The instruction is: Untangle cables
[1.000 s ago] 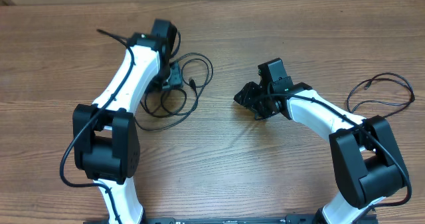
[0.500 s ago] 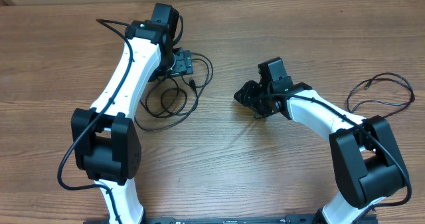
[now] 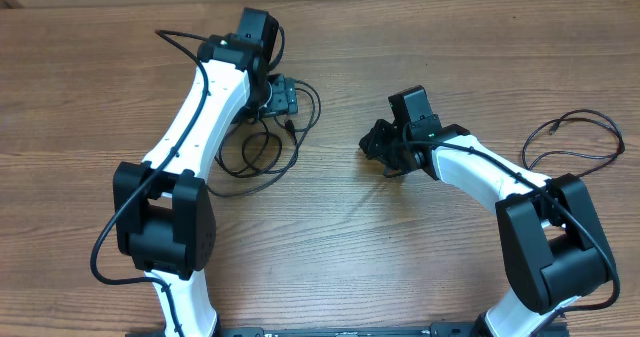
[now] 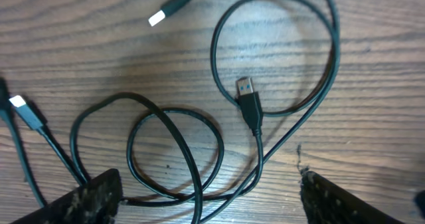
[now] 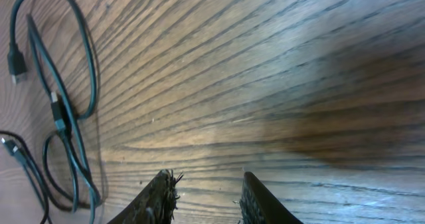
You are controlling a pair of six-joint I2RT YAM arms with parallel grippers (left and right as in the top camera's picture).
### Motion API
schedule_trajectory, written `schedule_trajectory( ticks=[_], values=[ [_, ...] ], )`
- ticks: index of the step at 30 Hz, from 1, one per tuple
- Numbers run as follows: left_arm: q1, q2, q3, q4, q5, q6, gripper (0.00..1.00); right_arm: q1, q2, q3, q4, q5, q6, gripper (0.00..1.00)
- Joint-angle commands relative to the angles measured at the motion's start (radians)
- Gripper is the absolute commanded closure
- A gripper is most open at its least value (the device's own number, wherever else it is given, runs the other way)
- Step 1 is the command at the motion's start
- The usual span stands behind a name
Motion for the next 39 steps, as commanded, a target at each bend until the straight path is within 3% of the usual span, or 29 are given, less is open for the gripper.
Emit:
schedule_trajectory(
  ticks=[1,8,13,39],
  values=[
    [-0.02,-0.023,-0.048,0.023,0.012,-0.01,0.17,0.0,0.009,-0.004,0.005,0.038,0.02,0.68],
    [-0.044,-0.023,-0.104,0.075,0.011,-0.01,0.2,0.0,0.009,-0.004,0.005,0.037,0.019,0.67],
    [-0.047,-0.023,-0.138,0.122,0.008,-0.011,0.3,0.0,0.009,-0.004,0.004,0.037,0.019,0.62],
    [-0.048,-0.023,-0.161,0.219,0.008,-0.011,0.34,0.0,0.009,-0.004,0.004,0.036,0.019,0.57]
  ],
)
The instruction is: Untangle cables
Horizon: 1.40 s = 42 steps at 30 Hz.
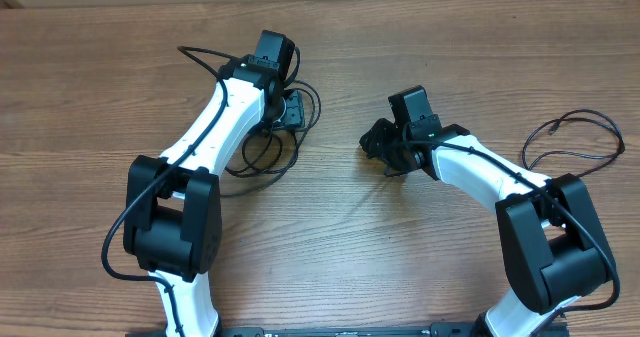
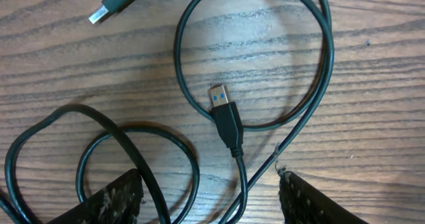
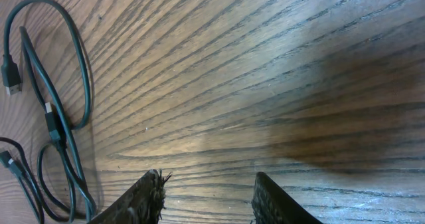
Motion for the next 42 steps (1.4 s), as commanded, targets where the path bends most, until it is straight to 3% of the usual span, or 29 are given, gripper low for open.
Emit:
schedule_trajectory(
  ticks=[1,23,29,42],
  values=[
    [-0.005,-0.023,-0.007,0.015,0.008,-0.007,0.34,0.0,0.009,-0.004,0.005,0.01,0.003,0.57],
    [-0.005,-0.023,-0.02,0.024,0.004,-0.007,0.35,0.0,0.009,-0.004,0.005,0.01,0.003,0.57],
    [-0.005,-0.023,-0.029,0.026,0.003,-0.007,0.41,0.0,0.009,-0.004,0.01,0.011,0.003,0.57],
    [-0.005,-0.023,-0.108,0.085,0.003,-0.007,0.39,0.0,0.009,-0.004,0.011,0.011,0.003,0.57]
  ],
)
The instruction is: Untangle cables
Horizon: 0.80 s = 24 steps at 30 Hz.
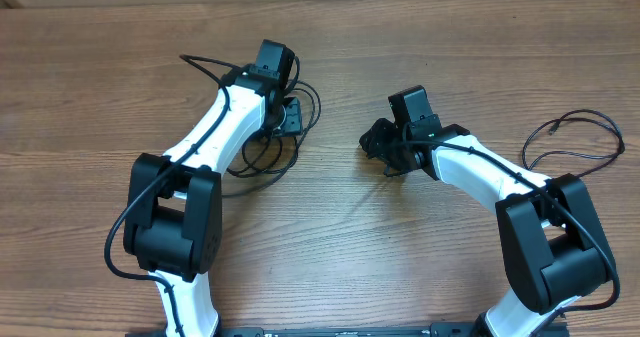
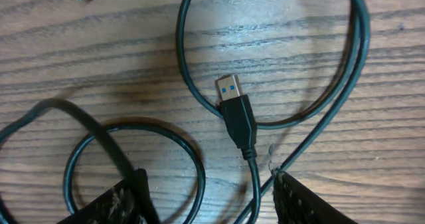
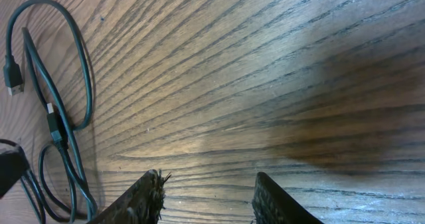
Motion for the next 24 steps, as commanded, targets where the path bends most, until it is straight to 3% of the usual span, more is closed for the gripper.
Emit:
schedule_trajectory(
  ticks=[1,24],
  values=[
    [-0.005,-0.023,-0.032,0.026,0.004,-0.007,0.39,0.0,0.009,-0.004,0.007,0.011,0.003,0.57],
    [-0.005,-0.023,-0.102,0.092,0.003,-0.006,0.38,0.0,0.009,-0.004,0.018,0.027,0.003,0.56]
  ],
)
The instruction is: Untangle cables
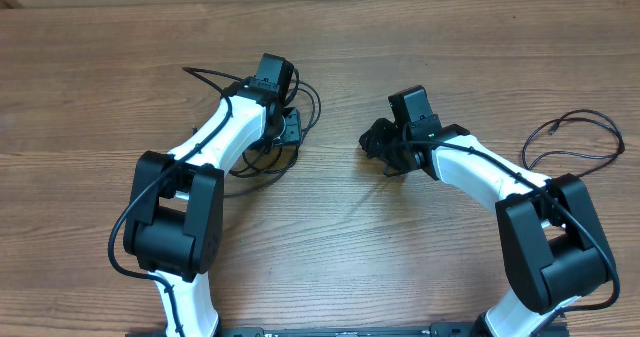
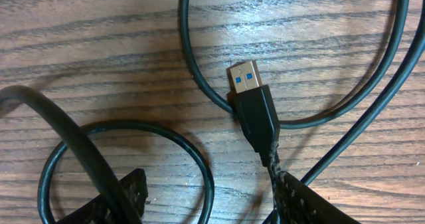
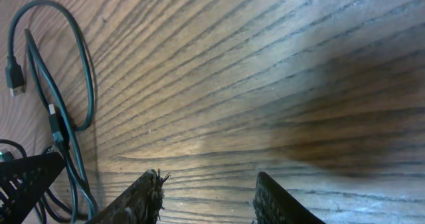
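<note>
Tangled black cables [image 1: 262, 155] lie on the wood table left of centre. My left gripper [image 1: 287, 127] hangs low over them, open. In the left wrist view a black USB plug [image 2: 254, 110] with a blue insert lies just ahead of the right finger [image 2: 307, 201]. A cable loop [image 2: 201, 163] passes between the open fingers of the left gripper [image 2: 206, 205]. A thicker cable [image 2: 80, 144] crosses in front of the other finger. My right gripper [image 1: 378, 142] rests mid-table, open [image 3: 209, 201] over bare wood, with the cables [image 3: 61, 121] far to its left.
A separate thin black cable [image 1: 575, 137] curls on the table at the far right beside the right arm's base. The table's far edge runs along the top of the overhead view.
My left gripper has come lower and closer to the cables. The USB plug now looms larger and sits right by its right finger. The right arm has not moved.
My left gripper stood open over the left part of the tangle. It then sat further right, over the loop holding the USB plug, and has come closer to the table at each moment since. The right gripper opened slightly wider, then stayed still.
</note>
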You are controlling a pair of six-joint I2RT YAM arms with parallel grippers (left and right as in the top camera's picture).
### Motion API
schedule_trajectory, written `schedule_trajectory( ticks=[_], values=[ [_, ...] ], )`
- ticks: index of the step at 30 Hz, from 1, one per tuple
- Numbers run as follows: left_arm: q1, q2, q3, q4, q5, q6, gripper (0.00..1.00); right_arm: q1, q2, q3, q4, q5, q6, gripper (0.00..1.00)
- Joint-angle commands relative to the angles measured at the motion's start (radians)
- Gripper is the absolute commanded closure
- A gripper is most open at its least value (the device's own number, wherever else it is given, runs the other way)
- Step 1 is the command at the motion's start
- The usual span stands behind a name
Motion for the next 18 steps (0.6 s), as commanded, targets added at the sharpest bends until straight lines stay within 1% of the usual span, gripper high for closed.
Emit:
schedule_trajectory(
  ticks=[1,18],
  values=[
    [-0.005,-0.023,-0.011,0.005,0.003,-0.007,0.38,0.0,0.009,-0.004,0.014,0.025,0.002,0.56],
    [-0.005,-0.023,-0.018,0.052,0.003,-0.006,0.38,0.0,0.009,-0.004,0.017,0.026,0.002,0.56]
  ],
)
